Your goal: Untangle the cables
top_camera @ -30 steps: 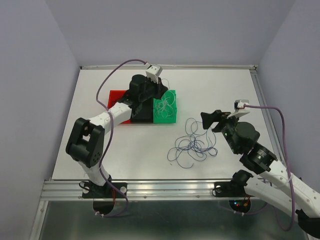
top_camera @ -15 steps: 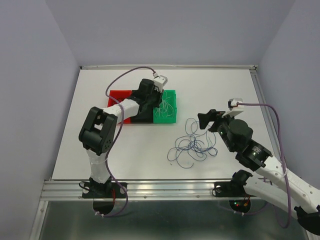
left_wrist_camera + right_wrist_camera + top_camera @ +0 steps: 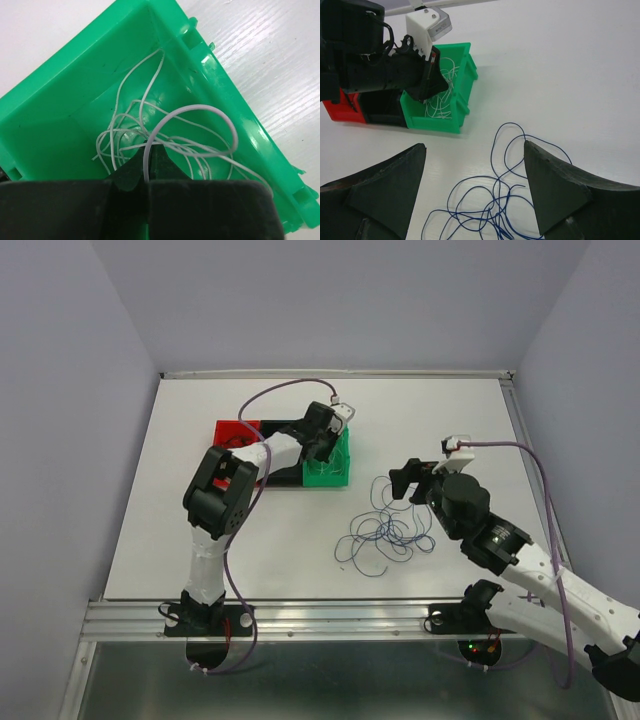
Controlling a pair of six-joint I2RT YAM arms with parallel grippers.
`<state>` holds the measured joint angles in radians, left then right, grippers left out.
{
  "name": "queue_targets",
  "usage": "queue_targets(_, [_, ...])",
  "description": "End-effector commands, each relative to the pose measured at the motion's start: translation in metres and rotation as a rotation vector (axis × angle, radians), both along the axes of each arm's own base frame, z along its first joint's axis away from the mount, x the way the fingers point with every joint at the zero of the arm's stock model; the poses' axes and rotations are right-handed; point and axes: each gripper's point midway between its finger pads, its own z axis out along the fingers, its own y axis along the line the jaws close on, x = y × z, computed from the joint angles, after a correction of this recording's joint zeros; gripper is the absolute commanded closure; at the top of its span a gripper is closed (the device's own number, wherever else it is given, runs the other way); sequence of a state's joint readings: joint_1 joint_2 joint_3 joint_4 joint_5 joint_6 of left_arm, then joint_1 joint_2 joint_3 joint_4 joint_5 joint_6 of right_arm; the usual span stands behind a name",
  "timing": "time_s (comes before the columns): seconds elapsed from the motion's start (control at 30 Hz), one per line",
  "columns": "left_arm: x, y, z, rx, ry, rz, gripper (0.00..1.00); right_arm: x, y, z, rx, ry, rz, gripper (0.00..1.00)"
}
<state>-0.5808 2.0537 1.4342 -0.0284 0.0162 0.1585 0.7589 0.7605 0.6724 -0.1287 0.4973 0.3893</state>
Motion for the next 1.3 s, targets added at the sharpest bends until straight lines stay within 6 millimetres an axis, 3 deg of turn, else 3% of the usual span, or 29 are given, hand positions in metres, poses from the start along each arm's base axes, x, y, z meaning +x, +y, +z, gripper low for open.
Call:
queue_targets(0.0, [0.007, 0.010, 0.016, 0.033, -0.016, 0.029, 0.89, 0.004, 0.003, 0.023, 0.038, -0.039, -0.003, 0.16])
queue_targets(0.07, [0.007, 0.013, 0.021, 0.040, -0.020, 0.038, 0.83, 0.004, 0.003, 0.022, 0.036, -0.037, -0.003, 0.16])
queue_targets(0.2, [0.006, 0.015, 0.050, 0.013, -0.079, 0.041, 0.67, 0.003, 0.002, 0.023, 0.041, -0.041, -0.003, 0.16])
queue_targets(0.37, [0.001, 0.020, 0.072, -0.002, -0.113, 0.047, 0.56, 0.005, 0.002, 0.021, 0.035, -0.035, -0.011, 0.16])
queue_targets(0.4, [0.000, 0.023, 0.078, -0.002, -0.125, 0.049, 0.47, 0.006, 0.004, 0.019, 0.030, -0.030, -0.011, 0.16])
queue_targets(0.6, [-0.008, 0.031, 0.103, -0.017, -0.175, 0.055, 0.38, 0.013, 0.008, 0.011, -0.002, 0.000, -0.016, 0.18])
queue_targets(0.73, [-0.018, 0.035, 0.122, -0.051, -0.214, 0.047, 0.37, 0.021, 0.011, -0.014, -0.074, 0.083, -0.040, 0.19])
queue_targets(0.8, [-0.027, 0.029, 0.133, -0.092, -0.226, -0.001, 0.37, 0.023, 0.008, -0.026, -0.119, 0.140, -0.068, 0.19])
queue_targets(0.93, [-0.049, 0.013, 0.137, -0.153, -0.222, -0.117, 0.34, 0.027, 0.008, -0.061, -0.192, 0.282, -0.099, 0.23])
queue_targets(0.97, [-0.053, 0.014, 0.136, -0.153, -0.221, -0.122, 0.34, 0.029, 0.003, -0.069, -0.207, 0.315, -0.131, 0.23])
queue_targets(1.0, [-0.055, 0.011, 0.143, -0.175, -0.252, -0.137, 0.33, 0.031, -0.016, -0.082, -0.264, 0.374, -0.217, 0.21])
queue_targets(1.13, [-0.061, 0.011, 0.154, -0.203, -0.294, -0.153, 0.33, 0.038, -0.057, -0.110, -0.275, 0.491, -0.345, 0.20])
queue_targets(1.27, [-0.065, 0.014, 0.165, -0.226, -0.324, -0.154, 0.32, 0.042, -0.068, -0.133, -0.296, 0.569, -0.338, 0.20])
